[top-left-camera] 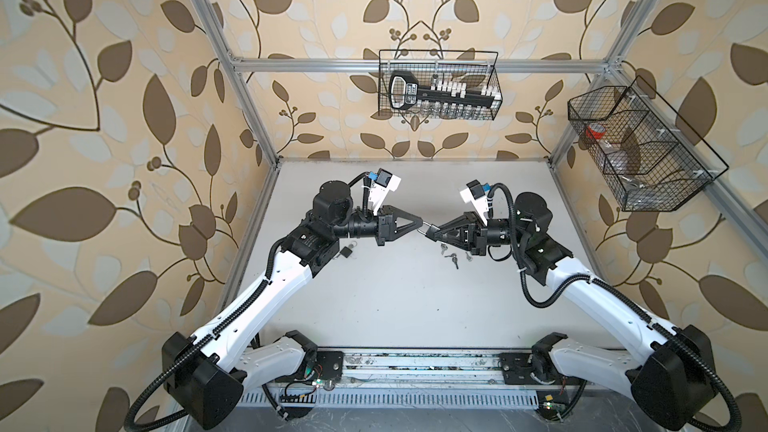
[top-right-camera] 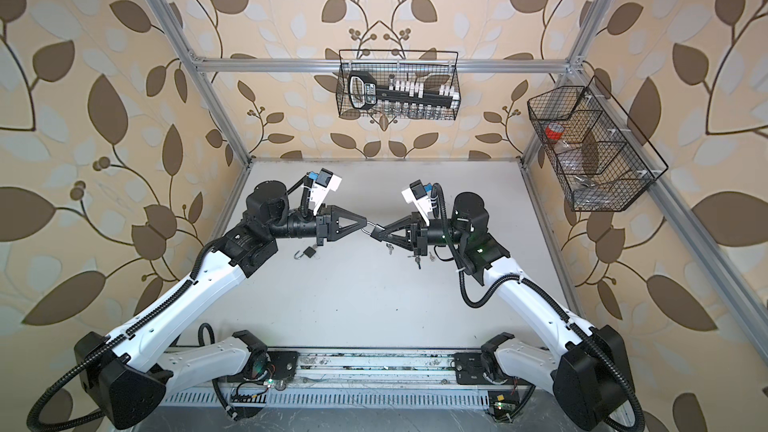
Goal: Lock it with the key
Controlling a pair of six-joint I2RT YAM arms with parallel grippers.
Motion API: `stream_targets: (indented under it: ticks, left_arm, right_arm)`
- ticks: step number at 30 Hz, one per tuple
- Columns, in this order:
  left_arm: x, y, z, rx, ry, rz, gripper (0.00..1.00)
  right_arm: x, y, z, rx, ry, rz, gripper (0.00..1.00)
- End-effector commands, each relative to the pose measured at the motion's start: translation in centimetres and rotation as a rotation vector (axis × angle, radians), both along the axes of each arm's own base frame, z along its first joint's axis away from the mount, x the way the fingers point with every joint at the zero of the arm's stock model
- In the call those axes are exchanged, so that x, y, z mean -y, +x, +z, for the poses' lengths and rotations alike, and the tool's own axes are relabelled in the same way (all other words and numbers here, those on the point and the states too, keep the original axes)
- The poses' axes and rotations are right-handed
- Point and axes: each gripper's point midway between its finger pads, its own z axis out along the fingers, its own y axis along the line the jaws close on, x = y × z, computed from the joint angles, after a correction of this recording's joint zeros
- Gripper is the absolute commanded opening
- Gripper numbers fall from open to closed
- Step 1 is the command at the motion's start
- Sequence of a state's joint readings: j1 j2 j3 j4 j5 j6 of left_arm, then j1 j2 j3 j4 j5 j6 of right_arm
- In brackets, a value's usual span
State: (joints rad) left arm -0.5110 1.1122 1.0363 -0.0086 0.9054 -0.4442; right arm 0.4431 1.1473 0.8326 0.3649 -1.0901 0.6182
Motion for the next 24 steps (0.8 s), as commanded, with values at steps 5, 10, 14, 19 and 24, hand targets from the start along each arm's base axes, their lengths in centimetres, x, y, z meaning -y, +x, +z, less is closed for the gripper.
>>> stream_targets:
  ticks: [5, 10, 14, 19, 24]
  left_arm:
    - [0.3, -0.8, 0.4, 0.024, 0.005, -0.037, 0.00]
    - [0.4, -1.0, 0.3, 0.014, -0.005, -0.052, 0.00]
    - [0.7, -1.4, -0.1, -0.003, -0.012, -0.067, 0.00]
    - [1.1, -1.7, -0.7, -0.024, -0.006, -0.079, 0.00]
    - [1.5, -2.2, -1.3, -0.042, -0.004, -0.097, 0.00]
  right_arm:
    - [-0.2, -0.8, 3.7, 0.040, 0.065, 0.041, 0.00]
    - [-0.3, -0.3, 3.9, 0.044, 0.071, 0.025, 0.00]
    - [-0.4, 0.3, 4.3, 0.060, 0.075, 0.002, 0.00]
    - [-0.4, 0.8, 5.0, 0.094, 0.087, -0.025, 0.00]
    - [-0.2, 1.0, 5.6, 0.141, 0.096, -0.057, 0.00]
